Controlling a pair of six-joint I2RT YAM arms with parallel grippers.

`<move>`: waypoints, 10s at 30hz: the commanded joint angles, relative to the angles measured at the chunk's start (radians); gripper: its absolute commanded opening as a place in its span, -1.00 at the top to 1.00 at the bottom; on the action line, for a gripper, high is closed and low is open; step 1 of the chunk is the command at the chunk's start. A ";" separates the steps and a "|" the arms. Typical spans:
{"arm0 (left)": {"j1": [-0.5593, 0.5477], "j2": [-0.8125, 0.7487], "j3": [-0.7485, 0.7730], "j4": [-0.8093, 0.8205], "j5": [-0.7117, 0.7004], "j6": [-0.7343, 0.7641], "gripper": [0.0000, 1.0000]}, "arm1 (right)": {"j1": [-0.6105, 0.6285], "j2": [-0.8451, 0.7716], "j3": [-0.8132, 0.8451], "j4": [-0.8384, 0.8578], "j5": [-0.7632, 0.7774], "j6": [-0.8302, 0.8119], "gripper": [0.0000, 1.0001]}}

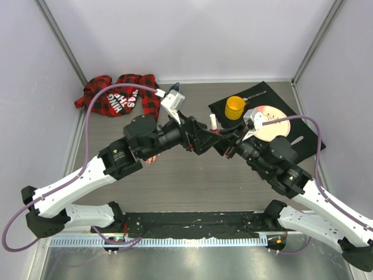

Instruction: Paint the nails

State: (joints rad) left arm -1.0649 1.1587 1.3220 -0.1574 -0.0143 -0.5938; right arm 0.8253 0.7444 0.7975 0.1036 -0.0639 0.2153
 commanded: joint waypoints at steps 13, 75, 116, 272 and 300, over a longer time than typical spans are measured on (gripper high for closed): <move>0.085 -0.056 -0.106 0.338 0.402 -0.161 -0.11 | -0.094 -0.040 -0.040 0.232 -0.497 0.283 0.99; 0.129 -0.054 -0.121 0.352 0.508 -0.238 0.07 | 0.083 -0.045 -0.018 0.188 -0.243 0.228 0.99; 0.002 -0.102 -0.141 0.193 -0.044 0.063 -0.52 | 0.077 -0.008 0.026 0.056 0.142 0.012 0.98; 0.207 0.239 0.697 -0.757 0.360 0.107 1.00 | 0.077 0.038 0.031 -0.030 -0.205 -0.071 0.99; 0.210 0.197 0.689 -0.781 0.293 0.124 1.00 | 0.077 -0.002 0.005 -0.022 -0.189 -0.059 0.99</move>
State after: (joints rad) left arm -0.8577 1.3834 1.9972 -0.9699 0.2821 -0.4854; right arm 0.9012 0.7547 0.7918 0.0223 -0.2497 0.1474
